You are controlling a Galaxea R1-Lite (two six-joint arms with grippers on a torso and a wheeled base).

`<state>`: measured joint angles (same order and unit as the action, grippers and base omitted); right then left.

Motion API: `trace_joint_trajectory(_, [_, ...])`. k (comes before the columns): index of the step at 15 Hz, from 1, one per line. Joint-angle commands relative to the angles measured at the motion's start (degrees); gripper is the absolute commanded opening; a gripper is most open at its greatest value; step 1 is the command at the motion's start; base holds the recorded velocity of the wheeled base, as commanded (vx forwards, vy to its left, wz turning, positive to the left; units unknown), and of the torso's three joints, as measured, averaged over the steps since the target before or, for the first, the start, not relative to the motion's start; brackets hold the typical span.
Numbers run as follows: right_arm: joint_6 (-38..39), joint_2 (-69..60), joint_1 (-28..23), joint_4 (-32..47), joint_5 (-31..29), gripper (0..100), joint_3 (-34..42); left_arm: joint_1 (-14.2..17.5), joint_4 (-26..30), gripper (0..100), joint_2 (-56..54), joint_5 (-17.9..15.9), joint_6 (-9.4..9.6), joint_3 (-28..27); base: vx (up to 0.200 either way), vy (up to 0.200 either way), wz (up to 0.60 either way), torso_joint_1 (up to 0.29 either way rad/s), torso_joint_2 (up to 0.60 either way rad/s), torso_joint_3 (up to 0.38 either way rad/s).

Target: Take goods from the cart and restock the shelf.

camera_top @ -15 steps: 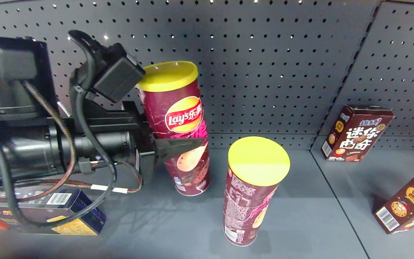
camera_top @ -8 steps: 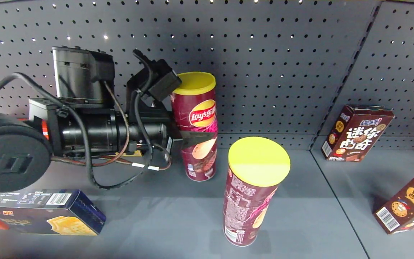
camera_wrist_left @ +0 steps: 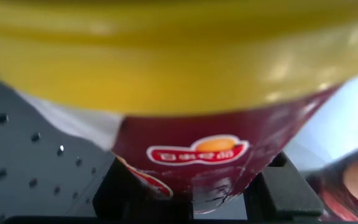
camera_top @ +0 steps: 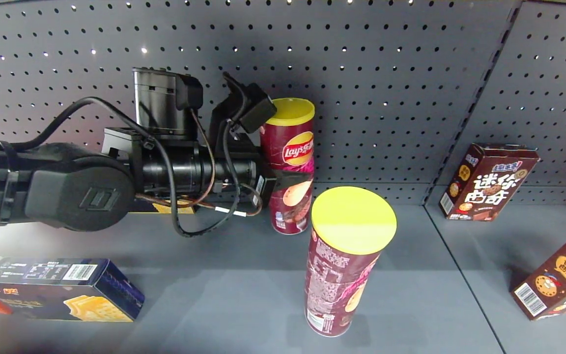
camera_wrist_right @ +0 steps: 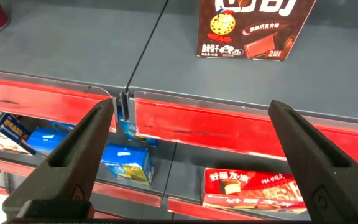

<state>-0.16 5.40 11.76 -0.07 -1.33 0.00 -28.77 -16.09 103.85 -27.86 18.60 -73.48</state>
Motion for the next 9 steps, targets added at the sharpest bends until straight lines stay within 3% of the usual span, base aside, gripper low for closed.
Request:
trace_joint_trajectory(1, [-0.02,0.14,0.01,-0.01,0.01,100,0.0,-0.32,-0.08,0,1.44,-0.01,0.03,-1.05,0.0,0.0,0.0,0.0,0.0,0.0])
trace_joint_trajectory(9, [-0.02,0.05,0.01,-0.01,0.01,100,0.0,-1.46,-3.6,0,5.75,-0.01,0.03,-3.07,0.0,0.0,0.0,0.0,0.0,0.0])
